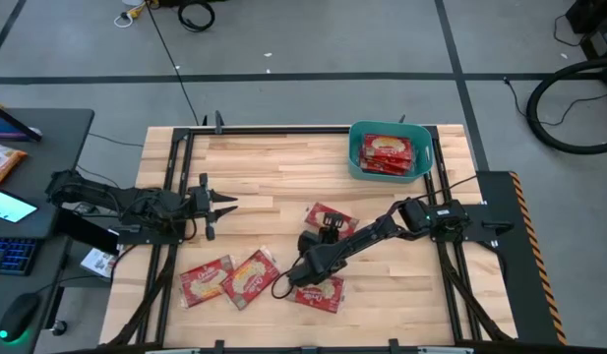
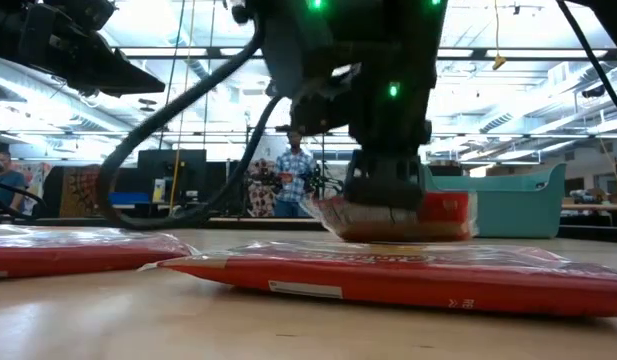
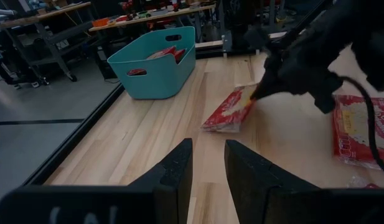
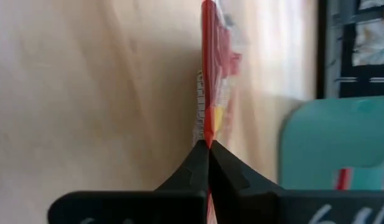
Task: Sort popcorn bags into baskets
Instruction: Put the red popcorn bag into the blue bin
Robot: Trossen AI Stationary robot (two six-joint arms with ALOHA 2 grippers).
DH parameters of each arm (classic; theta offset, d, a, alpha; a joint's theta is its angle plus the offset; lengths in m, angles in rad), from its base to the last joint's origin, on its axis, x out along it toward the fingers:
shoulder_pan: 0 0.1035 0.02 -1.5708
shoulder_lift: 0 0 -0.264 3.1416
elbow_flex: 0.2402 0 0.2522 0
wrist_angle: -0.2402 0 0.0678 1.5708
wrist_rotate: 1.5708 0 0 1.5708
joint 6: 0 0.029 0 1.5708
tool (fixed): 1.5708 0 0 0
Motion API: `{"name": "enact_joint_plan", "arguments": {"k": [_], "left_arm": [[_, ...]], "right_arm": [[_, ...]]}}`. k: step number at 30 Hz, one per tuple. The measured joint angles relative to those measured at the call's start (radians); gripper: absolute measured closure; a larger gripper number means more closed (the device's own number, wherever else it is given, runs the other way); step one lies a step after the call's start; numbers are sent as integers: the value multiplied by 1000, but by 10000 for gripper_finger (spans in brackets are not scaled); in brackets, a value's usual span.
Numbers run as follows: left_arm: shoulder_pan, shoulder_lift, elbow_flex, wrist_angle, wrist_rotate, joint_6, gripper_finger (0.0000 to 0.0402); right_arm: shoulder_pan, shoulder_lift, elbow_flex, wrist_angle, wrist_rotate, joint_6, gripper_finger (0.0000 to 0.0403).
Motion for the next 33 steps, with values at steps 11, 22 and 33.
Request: {"name": "enact_joint_plan", "arguments": {"k": [11, 22, 33], "left_arm": [[0, 0, 0, -2, 0, 0, 304], [0, 0, 0, -2, 0, 0, 304], [0, 0, 0, -1, 0, 1, 304]], "right_arm": [[20, -82, -40, -90, 41, 38, 397], [21, -380, -265, -85, 110, 154, 398], [-57, -722, -476, -85, 191, 1, 398]]}}
